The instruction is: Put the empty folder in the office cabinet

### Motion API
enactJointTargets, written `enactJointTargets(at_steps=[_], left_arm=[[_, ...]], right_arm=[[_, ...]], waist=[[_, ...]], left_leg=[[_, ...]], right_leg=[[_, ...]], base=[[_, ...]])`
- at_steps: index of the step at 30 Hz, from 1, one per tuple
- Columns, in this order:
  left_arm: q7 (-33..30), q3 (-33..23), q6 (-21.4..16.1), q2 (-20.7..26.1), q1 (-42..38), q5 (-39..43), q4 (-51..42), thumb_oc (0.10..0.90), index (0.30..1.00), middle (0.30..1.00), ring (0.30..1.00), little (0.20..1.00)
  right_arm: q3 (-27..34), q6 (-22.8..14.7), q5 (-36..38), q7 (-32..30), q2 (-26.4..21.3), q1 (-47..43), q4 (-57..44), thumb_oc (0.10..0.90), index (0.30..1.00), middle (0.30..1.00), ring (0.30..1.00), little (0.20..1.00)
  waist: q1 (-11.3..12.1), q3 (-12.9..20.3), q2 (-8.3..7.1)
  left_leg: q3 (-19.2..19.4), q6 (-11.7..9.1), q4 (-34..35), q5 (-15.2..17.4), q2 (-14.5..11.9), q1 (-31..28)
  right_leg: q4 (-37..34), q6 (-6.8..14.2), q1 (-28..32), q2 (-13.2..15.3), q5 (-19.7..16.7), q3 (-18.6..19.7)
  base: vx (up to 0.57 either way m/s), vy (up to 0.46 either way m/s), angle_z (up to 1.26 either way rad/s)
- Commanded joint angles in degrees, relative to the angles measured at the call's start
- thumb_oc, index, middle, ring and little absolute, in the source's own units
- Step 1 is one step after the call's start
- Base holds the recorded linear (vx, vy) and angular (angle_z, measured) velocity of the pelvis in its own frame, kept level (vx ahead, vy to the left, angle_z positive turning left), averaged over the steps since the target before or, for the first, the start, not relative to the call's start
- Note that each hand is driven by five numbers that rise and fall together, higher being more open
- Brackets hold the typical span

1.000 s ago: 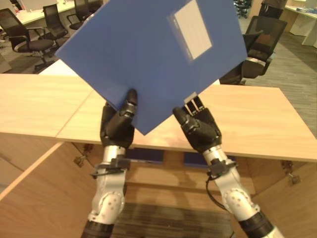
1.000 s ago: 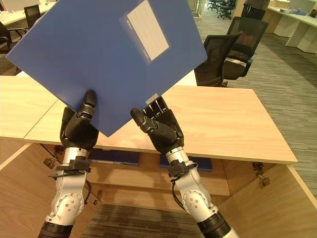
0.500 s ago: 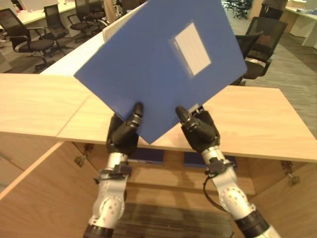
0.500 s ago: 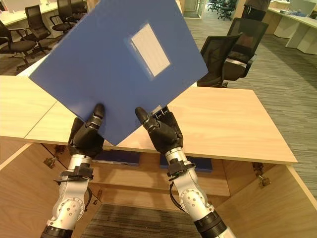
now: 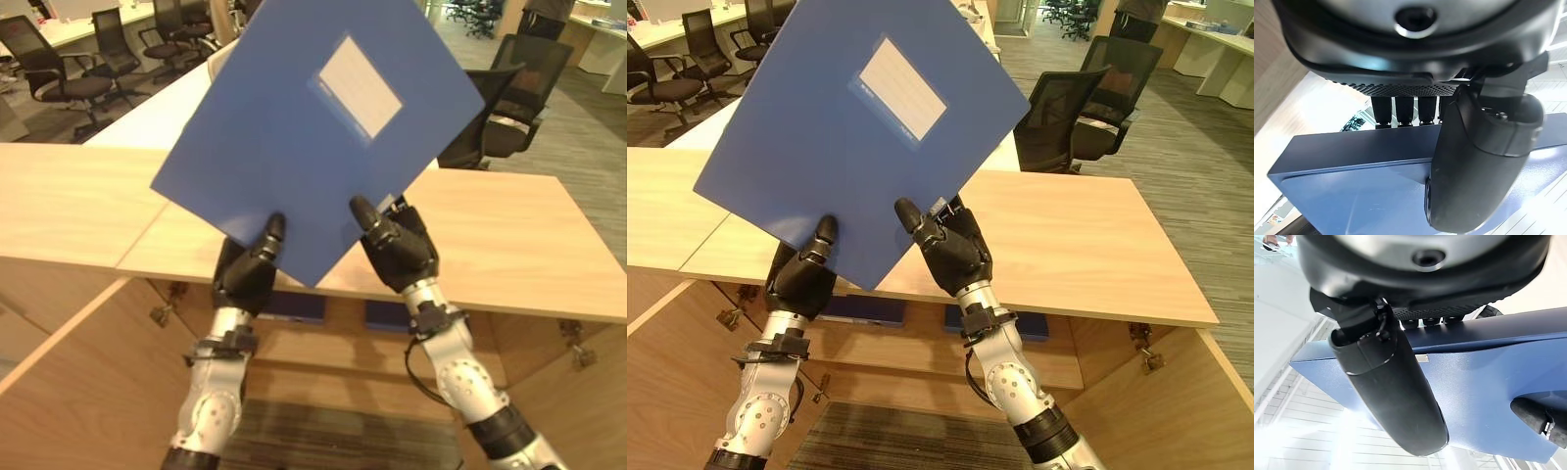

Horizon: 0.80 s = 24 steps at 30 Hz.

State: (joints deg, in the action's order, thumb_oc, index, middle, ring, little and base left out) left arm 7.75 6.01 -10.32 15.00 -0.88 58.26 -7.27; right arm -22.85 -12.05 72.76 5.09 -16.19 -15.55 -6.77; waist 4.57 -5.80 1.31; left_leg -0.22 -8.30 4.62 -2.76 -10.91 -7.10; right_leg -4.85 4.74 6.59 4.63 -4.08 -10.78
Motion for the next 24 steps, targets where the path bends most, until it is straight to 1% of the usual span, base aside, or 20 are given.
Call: enactJointTargets(at_steps=[1, 2, 3, 7, 8, 9, 12, 13, 15, 16, 17, 20, 21, 22, 23, 24], left_arm=[[5.22, 3.92, 0.12, 6.55, -2.83, -3.21, -0.02, 0.400, 0.300, 0.300, 0.300, 0.300], [5.44, 3.92, 0.08, 7.13, -3.07, -3.56, -0.14, 0.400, 0.300, 0.300, 0.300, 0.300], [5.44, 3.91, 0.07, 7.11, -3.07, -3.57, -0.13, 0.400, 0.300, 0.300, 0.300, 0.300], [6.14, 3.04, 0.21, 9.89, -4.78, -4.23, -1.16, 0.400, 0.300, 0.300, 0.300, 0.300], [6.15, 3.03, 0.22, 9.89, -4.79, -4.22, -1.15, 0.400, 0.300, 0.300, 0.300, 0.300], [6.65, 3.07, 0.32, 11.34, -5.66, -3.88, -1.78, 0.400, 0.300, 0.300, 0.300, 0.300], [7.64, 3.18, 0.68, 13.45, -7.01, -3.27, -2.51, 0.400, 0.300, 0.300, 0.300, 0.300], [7.65, 3.18, 0.68, 13.46, -7.02, -3.25, -2.50, 0.400, 0.300, 0.300, 0.300, 0.300], [9.18, 3.43, 1.30, 16.26, -8.27, -2.17, -2.71, 0.400, 0.300, 0.300, 0.300, 0.300], [9.20, 3.43, 1.29, 16.27, -8.30, -2.14, -2.67, 0.400, 0.300, 0.300, 0.300, 0.300], [10.48, 3.51, 1.91, 18.45, -9.07, -1.37, -2.21, 0.400, 0.300, 0.300, 0.300, 0.300], [12.39, 3.77, 2.93, 22.41, -10.38, 1.02, -2.13, 0.400, 0.300, 0.300, 0.300, 0.300], [12.42, 3.78, 2.92, 22.43, -10.41, 1.04, -2.10, 0.400, 0.300, 0.300, 0.300, 0.300], [13.13, 4.05, 3.08, 24.36, -10.90, 1.72, -2.28, 0.400, 0.300, 0.300, 0.300, 0.300], [13.14, 4.06, 3.07, 24.37, -10.93, 1.74, -2.25, 0.400, 0.300, 0.300, 0.300, 0.300], [13.27, 4.11, 3.10, 25.08, -11.03, 2.02, -2.43, 0.400, 0.300, 0.300, 0.300, 0.300]], right_arm=[[0.40, -1.72, 0.98, 8.05, 4.68, -11.77, -5.64, 0.800, 0.900, 0.900, 0.900, 0.900], [-0.38, -0.92, 0.72, 8.06, 3.93, -11.55, -5.30, 0.800, 0.900, 0.900, 0.900, 0.900], [-0.39, -0.92, 0.73, 8.07, 3.93, -11.56, -5.29, 0.800, 0.900, 0.900, 0.900, 0.900], [-1.85, 2.00, -1.01, 7.90, 0.54, -11.38, -5.19, 0.800, 0.900, 0.900, 0.900, 0.900], [-1.85, 2.01, -1.01, 7.90, 0.53, -11.39, -5.19, 0.800, 0.900, 0.900, 0.900, 0.900], [-2.54, 3.03, -1.23, 7.96, -0.80, -11.16, -5.20, 0.800, 0.900, 0.900, 0.900, 0.900], [-3.62, 4.41, -1.07, 8.60, -2.18, -10.92, -5.70, 0.800, 0.900, 0.900, 0.900, 0.900], [-3.61, 4.42, -1.06, 8.60, -2.18, -10.92, -5.70, 0.800, 0.900, 0.900, 0.900, 0.900], [-5.17, 6.11, -1.01, 9.91, -3.79, -10.89, -6.53, 0.800, 0.900, 0.900, 0.900, 0.900], [-5.16, 6.11, -1.00, 9.92, -3.79, -10.91, -6.53, 0.800, 0.900, 0.900, 0.900, 0.900], [-6.42, 7.14, -1.00, 10.77, -5.69, -11.24, -6.36, 0.800, 0.900, 0.900, 0.900, 0.900], [-7.90, 8.18, -0.24, 11.70, -8.28, -11.82, -6.50, 0.800, 0.900, 0.900, 0.900, 0.900], [-7.89, 8.18, -0.23, 11.71, -8.28, -11.83, -6.49, 0.800, 0.900, 0.900, 0.900, 0.900], [-8.79, 8.67, 0.19, 11.79, -9.32, -11.91, -6.54, 0.764, 0.846, 0.846, 0.846, 0.846], [-8.78, 8.68, 0.20, 11.80, -9.32, -11.92, -6.53, 0.709, 0.764, 0.764, 0.764, 0.764], [-9.00, 8.65, 0.38, 11.95, -9.65, -11.86, -6.52, 0.551, 0.526, 0.526, 0.526, 0.526]], waist=[[-0.33, 5.56, -1.87], [-0.40, 5.52, -1.89], [-0.41, 5.51, -1.88], [-0.62, 5.43, -1.92], [-0.62, 5.42, -1.92], [-0.69, 5.34, -1.94], [-0.81, 5.28, -1.94], [-0.81, 5.28, -1.94], [-0.91, 5.21, -1.95], [-0.90, 5.19, -1.96], [-1.01, 5.16, -1.96], [-1.13, 5.14, -1.95], [-1.13, 5.12, -1.95], [-1.16, 5.19, -1.91], [-1.15, 5.19, -1.92], [-1.16, 5.20, -1.88]], left_leg=[[-1.75, -0.50, -0.65, 0.03, -1.48, 1.50], [-1.72, -0.48, -0.71, 0.04, -1.51, 1.43], [-1.72, -0.48, -0.71, 0.04, -1.52, 1.43], [-1.54, -0.39, -0.68, 0.05, -1.49, 1.36], [-1.53, -0.39, -0.68, 0.05, -1.49, 1.36], [-1.62, -0.40, -0.63, 0.00, -1.49, 1.39], [-1.68, -0.45, -0.54, -0.05, -1.50, 1.41], [-1.69, -0.45, -0.54, -0.05, -1.50, 1.41], [-1.65, -0.53, -0.59, 0.01, -1.52, 1.30], [-1.65, -0.53, -0.59, 0.02, -1.52, 1.28], [-1.65, -0.58, -0.64, -0.02, -1.58, 1.23], [-1.64, -0.66, -0.66, -0.08, -1.67, 1.17], [-1.65, -0.66, -0.66, -0.08, -1.67, 1.16], [-1.64, -0.69, -0.68, -0.12, -1.66, 1.19], [-1.64, -0.69, -0.68, -0.12, -1.66, 1.19], [-1.65, -0.72, -0.69, -0.13, -1.70, 1.20]], right_leg=[[5.90, 3.95, -0.83, 3.37, 5.78, 2.78], [5.99, 3.97, -0.93, 3.38, 5.73, 2.74], [6.00, 3.97, -0.93, 3.38, 5.73, 2.75], [6.15, 4.07, -1.09, 3.40, 5.70, 2.75], [6.16, 4.07, -1.08, 3.41, 5.70, 2.75], [6.21, 4.10, -1.16, 3.36, 5.71, 2.77], [6.19, 4.19, -1.23, 3.37, 5.70, 2.84], [6.19, 4.19, -1.23, 3.37, 5.71, 2.84], [6.24, 4.22, -1.21, 3.31, 5.75, 3.03], [6.25, 4.22, -1.20, 3.31, 5.75, 3.04], [6.29, 4.26, -1.17, 3.33, 5.79, 3.13], [6.27, 4.37, -1.18, 3.38, 5.73, 3.20], [6.27, 4.37, -1.17, 3.38, 5.74, 3.19], [6.34, 4.38, -1.17, 3.36, 5.80, 3.24], [6.35, 4.38, -1.17, 3.36, 5.81, 3.23], [6.44, 4.40, -1.22, 3.35, 5.87, 3.18]], base=[[0.00, 0.000, 0.00], [0.00, 0.000, 0.00], [0.00, 0.000, 0.00], [0.00, 0.000, 0.00], [0.00, 0.000, 0.00], [0.00, 0.000, 0.00], [0.00, 0.000, 0.00], [0.00, 0.000, 0.00], [0.00, 0.000, 0.00], [0.00, 0.000, 0.00], [0.00, 0.000, 0.00], [0.00, 0.000, 0.00], [0.00, 0.000, 0.00], [0.00, 0.000, 0.00], [0.00, 0.000, 0.00], [0.00, 0.000, 0.00]])
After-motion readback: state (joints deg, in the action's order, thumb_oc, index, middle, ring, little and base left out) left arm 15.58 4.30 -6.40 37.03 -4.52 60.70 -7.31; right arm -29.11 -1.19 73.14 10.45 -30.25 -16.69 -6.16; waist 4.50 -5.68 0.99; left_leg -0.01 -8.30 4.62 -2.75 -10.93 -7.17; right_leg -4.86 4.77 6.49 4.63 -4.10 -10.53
